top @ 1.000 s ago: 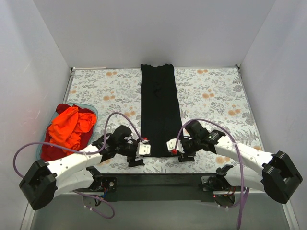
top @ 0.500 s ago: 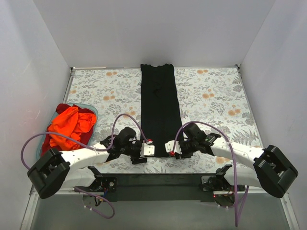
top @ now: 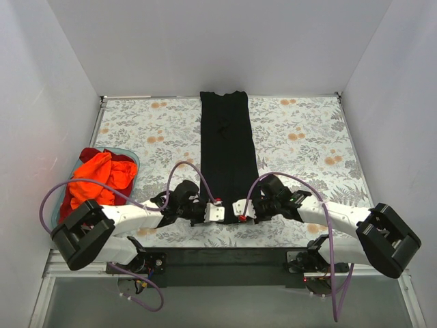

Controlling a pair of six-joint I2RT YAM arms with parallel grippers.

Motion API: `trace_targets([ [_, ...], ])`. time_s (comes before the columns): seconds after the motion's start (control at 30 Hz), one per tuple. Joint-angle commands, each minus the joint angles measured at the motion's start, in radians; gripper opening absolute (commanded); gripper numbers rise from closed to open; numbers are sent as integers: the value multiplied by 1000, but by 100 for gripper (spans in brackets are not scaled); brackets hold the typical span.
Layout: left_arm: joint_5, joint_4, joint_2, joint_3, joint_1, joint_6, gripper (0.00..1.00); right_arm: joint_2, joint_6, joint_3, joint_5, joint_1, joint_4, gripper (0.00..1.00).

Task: Fold and stack the t-shirts
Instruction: Fold the tshirt

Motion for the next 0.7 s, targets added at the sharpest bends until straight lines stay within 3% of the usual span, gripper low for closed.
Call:
trace_targets([
  [0.0,-54,-72,22,0,-1,27,0,10,30,-41,69,17,-57,1],
  [0.17,6,-152,-51,42,-21,27,0,-73,91,-21,55,73,-111,1],
  [0.33,98,-314,-220,76,-84,-5,0,-192,180,15,15,141,-214,1],
  [0.47,31,-368,-266,112,-84,-97,0,-262,174,49,49,147,-237,1],
  [0.67,72,-356,-227,215,95,19,0,-214,125,156,47,54,-237,1],
])
